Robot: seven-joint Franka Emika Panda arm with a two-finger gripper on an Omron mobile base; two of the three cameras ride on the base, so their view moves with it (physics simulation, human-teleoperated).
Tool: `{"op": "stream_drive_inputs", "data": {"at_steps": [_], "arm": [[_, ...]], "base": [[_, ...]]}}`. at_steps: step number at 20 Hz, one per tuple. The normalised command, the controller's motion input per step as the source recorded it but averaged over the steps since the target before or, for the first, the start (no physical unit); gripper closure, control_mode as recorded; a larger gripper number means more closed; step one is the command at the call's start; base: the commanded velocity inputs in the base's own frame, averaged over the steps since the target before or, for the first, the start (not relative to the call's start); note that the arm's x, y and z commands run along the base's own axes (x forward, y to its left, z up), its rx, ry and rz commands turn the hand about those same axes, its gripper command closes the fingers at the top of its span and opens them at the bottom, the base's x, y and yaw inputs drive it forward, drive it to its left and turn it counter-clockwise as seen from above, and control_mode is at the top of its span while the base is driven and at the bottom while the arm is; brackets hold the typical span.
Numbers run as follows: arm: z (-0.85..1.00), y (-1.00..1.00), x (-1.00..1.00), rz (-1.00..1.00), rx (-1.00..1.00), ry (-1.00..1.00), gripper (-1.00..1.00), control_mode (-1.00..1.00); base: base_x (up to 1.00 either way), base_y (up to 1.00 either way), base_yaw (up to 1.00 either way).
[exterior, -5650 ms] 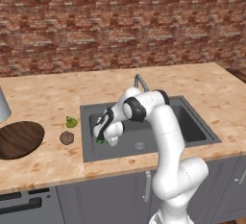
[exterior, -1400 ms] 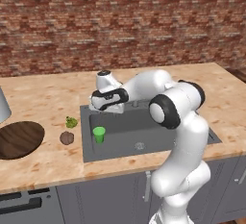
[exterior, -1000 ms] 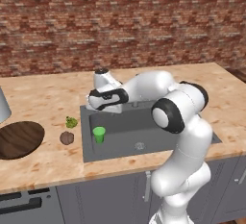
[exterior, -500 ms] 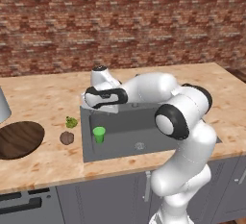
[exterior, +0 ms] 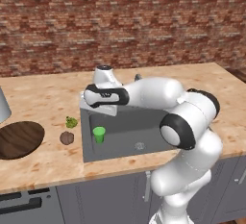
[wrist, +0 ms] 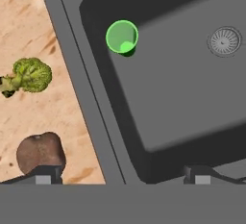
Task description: Remove the broccoli and potato from the sink. Then move the bowl and cup from the counter to the sink for washing.
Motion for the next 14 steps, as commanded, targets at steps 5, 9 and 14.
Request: {"op": "stream_drive_inputs", "data": {"at_steps": [5, 9, 14], "arm": [[0.10, 0.05, -0.30, 0.08, 0.01, 0.00, -1.00, -1.00], [0.13, 0.08, -0.25, 0.08, 0.00, 0.00, -1.00, -1.00], [0.12, 0.10, -0.24, 0.04, 0.00, 0.00, -1.00, -1.00]], "base": [[0.00, 0.00, 0.00], [0.00, 0.00, 0.00], [0.00, 0.00, 0.00]]}}
